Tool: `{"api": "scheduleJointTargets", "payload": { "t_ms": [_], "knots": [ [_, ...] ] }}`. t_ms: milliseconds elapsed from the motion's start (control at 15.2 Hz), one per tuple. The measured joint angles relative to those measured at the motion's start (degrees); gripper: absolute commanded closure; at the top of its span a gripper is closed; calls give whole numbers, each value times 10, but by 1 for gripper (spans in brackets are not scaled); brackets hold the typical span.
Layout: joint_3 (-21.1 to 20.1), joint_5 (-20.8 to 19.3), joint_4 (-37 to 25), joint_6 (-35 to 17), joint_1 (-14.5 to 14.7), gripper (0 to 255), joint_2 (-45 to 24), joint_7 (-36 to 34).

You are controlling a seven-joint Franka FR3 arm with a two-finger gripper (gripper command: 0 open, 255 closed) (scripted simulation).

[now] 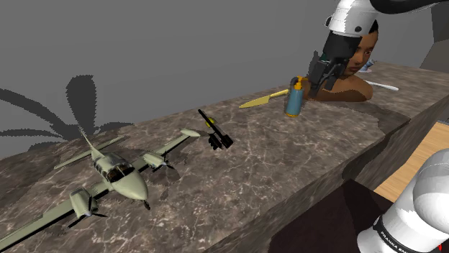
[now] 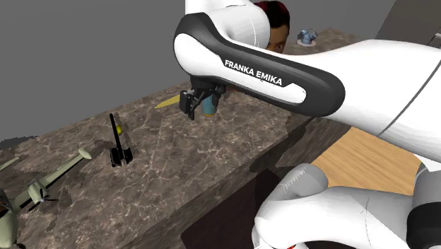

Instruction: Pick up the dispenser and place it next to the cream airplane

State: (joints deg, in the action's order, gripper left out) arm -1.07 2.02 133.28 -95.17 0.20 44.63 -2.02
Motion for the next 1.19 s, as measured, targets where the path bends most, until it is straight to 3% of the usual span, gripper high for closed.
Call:
{"api": "scheduleJointTargets", "payload": {
  "t_ms": [264, 660, 1188],
  "knots": [
    [21, -9, -18, -11, -6, 0, -28, 23],
    [79, -23, -85, -47, -19, 0, -130, 89],
    [146, -5, -223, -61, -26, 0, -283, 172]
  ]
}}
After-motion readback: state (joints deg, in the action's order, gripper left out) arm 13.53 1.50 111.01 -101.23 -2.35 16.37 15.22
